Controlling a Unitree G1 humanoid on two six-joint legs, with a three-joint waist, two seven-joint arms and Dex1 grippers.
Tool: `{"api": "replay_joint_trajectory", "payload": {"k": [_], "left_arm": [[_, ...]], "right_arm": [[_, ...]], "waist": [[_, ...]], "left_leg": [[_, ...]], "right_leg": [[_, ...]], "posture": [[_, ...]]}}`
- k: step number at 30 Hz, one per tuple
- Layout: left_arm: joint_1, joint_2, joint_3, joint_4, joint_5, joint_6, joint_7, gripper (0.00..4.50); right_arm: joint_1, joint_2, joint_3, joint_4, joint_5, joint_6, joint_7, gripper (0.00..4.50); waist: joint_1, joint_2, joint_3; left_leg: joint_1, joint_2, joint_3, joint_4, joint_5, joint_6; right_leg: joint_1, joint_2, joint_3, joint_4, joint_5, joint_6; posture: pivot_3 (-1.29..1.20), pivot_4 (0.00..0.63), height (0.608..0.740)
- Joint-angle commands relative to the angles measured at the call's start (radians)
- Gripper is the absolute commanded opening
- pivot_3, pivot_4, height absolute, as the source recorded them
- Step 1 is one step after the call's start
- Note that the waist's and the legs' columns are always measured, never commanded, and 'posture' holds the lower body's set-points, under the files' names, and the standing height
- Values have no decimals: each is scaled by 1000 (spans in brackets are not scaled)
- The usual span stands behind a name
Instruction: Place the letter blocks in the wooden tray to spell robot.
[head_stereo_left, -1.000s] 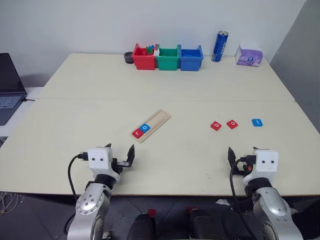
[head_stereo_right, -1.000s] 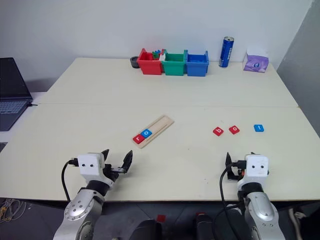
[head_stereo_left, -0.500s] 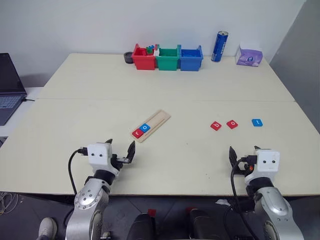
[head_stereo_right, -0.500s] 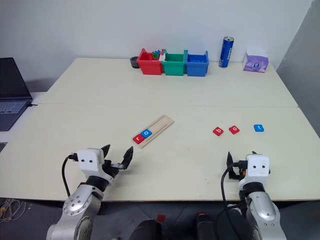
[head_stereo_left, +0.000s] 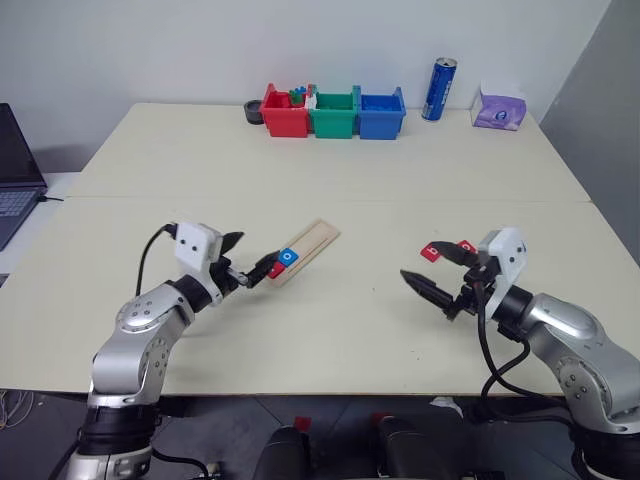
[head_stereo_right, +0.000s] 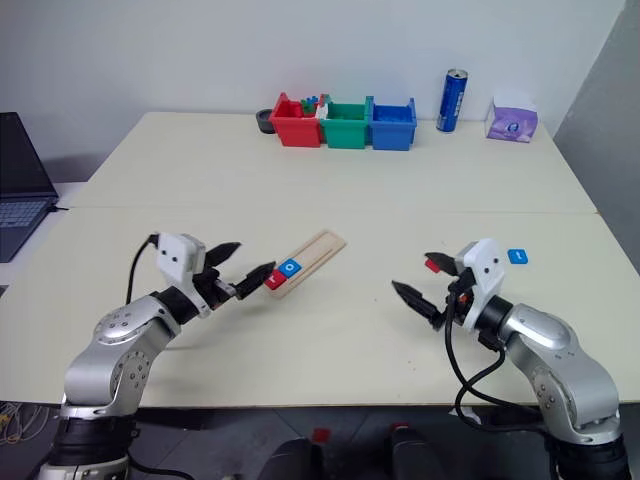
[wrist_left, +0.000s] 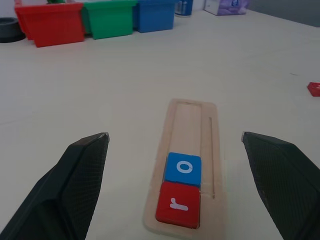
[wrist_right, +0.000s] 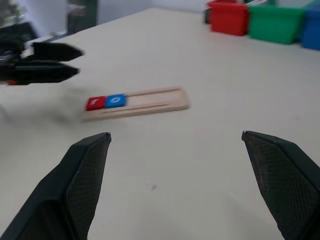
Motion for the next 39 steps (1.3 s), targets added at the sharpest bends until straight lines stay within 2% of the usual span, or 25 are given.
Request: {"api": "replay_joint_trajectory", "payload": {"k": [1,13,39], "left_arm": [[-46,36,-27,50,27,-47,-80,4500],[-147,-8,-69,297,116,-186,-137,4500],[-224,-98,-118,626,230,-398,-191,4500]], "right_arm": [[-52,-25,21,-4,8,7,24,4459],[-65,13,59,-25,13,11,-17,4459],[-45,10,42,-61,32,36,-56,4459]], "waist": [[0,-1,1],[1,-3,2],[1,-3,2]], "left_leg": [[0,0,0,0,0,0],[0,0,-1,0,0,0],[0,0,-1,1,0,0]], "right_leg": [[0,0,0,0,0,0],[0,-1,0,1,0,0],[0,-1,-1,2,0,0]], "posture": [[0,150,740],[0,150,740],[0,150,740]]}}
